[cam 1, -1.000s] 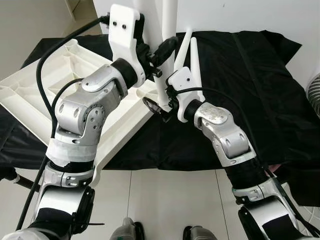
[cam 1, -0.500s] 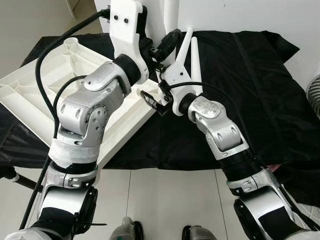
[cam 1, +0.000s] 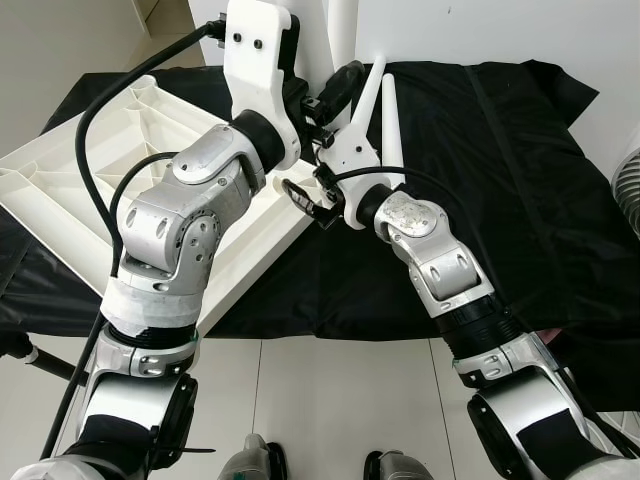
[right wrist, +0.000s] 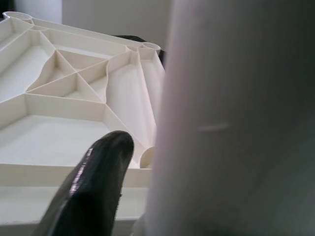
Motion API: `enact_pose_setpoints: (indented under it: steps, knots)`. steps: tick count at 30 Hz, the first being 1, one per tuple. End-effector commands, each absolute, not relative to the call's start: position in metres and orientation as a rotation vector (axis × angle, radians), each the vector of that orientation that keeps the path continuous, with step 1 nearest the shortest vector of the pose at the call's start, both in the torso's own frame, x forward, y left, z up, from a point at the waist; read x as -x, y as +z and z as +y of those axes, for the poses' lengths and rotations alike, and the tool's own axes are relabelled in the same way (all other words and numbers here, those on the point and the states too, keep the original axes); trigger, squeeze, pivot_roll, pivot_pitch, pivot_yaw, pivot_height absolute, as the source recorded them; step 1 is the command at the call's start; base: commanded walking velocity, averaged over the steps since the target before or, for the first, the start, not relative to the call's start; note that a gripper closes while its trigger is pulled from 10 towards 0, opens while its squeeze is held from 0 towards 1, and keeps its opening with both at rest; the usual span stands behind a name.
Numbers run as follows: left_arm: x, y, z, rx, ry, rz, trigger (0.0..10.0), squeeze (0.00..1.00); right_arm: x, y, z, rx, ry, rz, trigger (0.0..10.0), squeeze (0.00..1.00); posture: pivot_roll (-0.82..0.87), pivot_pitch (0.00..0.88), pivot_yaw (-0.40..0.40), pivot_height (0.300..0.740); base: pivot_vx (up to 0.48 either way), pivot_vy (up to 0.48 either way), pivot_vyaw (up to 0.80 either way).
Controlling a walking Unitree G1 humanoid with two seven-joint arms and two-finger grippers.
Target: Building children table
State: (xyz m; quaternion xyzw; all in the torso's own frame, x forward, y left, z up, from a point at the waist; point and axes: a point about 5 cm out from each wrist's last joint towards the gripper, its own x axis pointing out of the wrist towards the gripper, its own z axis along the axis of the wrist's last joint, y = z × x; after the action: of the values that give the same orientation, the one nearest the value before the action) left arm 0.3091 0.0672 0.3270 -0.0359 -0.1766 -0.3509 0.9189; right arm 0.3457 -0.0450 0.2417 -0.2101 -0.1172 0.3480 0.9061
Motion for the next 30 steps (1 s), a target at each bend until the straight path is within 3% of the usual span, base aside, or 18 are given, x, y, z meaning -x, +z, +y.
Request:
enact_pose_setpoints:
  steps: [1, 17, 18, 20, 21, 30]
  knots:
    - [-0.3022, 0.3313, 0.0632, 0.059, -0.755, -0.392, 10.0, 0.00, -0.3430, 0.2433, -0.0365, 0.447, 0.756, -0.261, 0.0, 0.00, -0.07, 0.110, 0.081, 0.740, 0.000, 0.000, 0.00]
    - [-0.3010, 0.3323, 0.0624, 0.045, -0.765, -0.393, 10.0, 0.00, -0.3496, 0.2422, -0.0420, 0.372, 0.678, -0.246, 0.0, 0.00, -0.06, 0.113, 0.087, 0.740, 0.000, 0.000, 0.00]
    - [-0.3012, 0.3326, 0.0635, 0.065, -0.762, -0.389, 10.0, 1.00, -0.3500, 0.2417, -0.0415, 0.363, 0.674, -0.243, 6.9, 0.00, -0.05, 0.107, 0.087, 0.740, 0.000, 0.000, 0.00]
    - [-0.3012, 0.3326, 0.0635, 0.065, -0.762, -0.389, 10.0, 1.00, -0.3500, 0.2417, -0.0415, 0.363, 0.674, -0.243, 6.9, 0.00, -0.05, 0.107, 0.087, 0.740, 0.000, 0.000, 0.00]
    - [-0.3012, 0.3326, 0.0642, 0.079, -0.767, -0.386, 10.0, 1.00, -0.3503, 0.2412, -0.0408, 0.354, 0.672, -0.239, 10.0, 0.00, -0.05, 0.107, 0.087, 0.740, 0.000, 0.000, 0.00]
    - [-0.2952, 0.3325, 0.0660, 0.073, -0.791, -0.400, 10.0, 1.00, -0.3510, 0.2406, -0.0439, 0.274, 0.627, -0.229, 10.0, 0.00, -0.04, 0.103, 0.074, 0.740, 0.000, 0.000, 0.00]
